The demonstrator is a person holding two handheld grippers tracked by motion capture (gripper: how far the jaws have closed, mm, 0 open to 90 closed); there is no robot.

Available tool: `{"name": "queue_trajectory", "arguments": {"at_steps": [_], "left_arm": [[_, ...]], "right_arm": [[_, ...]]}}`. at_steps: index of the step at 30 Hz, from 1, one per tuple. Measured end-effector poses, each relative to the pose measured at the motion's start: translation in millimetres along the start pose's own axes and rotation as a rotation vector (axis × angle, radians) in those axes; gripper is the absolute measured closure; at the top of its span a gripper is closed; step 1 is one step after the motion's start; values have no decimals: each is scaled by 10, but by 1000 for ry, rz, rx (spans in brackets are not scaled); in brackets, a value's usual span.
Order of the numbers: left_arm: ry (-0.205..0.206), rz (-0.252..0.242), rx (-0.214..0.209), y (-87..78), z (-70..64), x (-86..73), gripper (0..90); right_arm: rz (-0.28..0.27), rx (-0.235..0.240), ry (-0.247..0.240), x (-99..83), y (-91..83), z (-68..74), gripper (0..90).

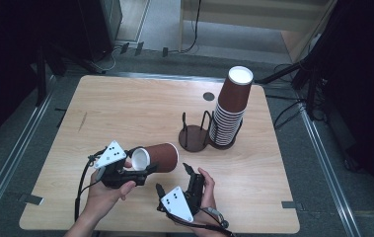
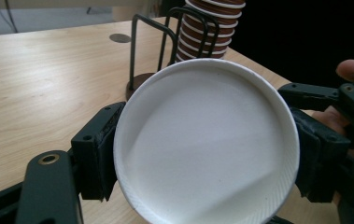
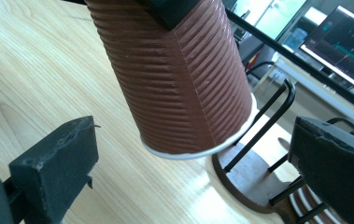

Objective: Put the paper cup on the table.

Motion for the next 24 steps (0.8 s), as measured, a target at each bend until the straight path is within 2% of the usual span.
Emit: {"name": "queue_trajectory", "arguments": {"at_steps": [4,10,13,15,18,19,21,22,23,24], "left_arm": [[59,-2,40,7,-11,-9,238],[45,-56,21,-2,-27,35,239],[63,-84,52,-19,-1,63,239],[59,-103,70,-35,25,80,239],[44,-140,68,-47,40,104,239],[37,-146,66,-48,43,108,239],[37,-151,57,-42,41,107,239],[38,-160,51,-34,38,107,239],[26,-165,34,-19,32,104,239],[26,-165,34,-19,32,104,238]], "right_arm": [[-3,-1,27,16,-5,-16,12],[14,-16,43,-12,-11,-81,0],[23,-27,101,-19,-8,-128,0],[23,-33,135,-11,-11,-160,0],[20,-55,164,3,-16,-205,4],[25,-70,190,3,-16,-227,13],[30,-80,200,1,-15,-242,16],[36,-86,217,-4,-12,-254,16],[61,-96,273,-20,-6,-276,15],[61,-96,273,-20,-6,-276,15]]}}
Point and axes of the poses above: each handheld gripper's, and its own axes: y roughly forward along the jaws, x roughly out of its top, z roughly to its left, the point moved 8 cm from there along y, roughly forward along the jaws, and after that the axes turned 10 degrees about -z, right-handed, at the moved point
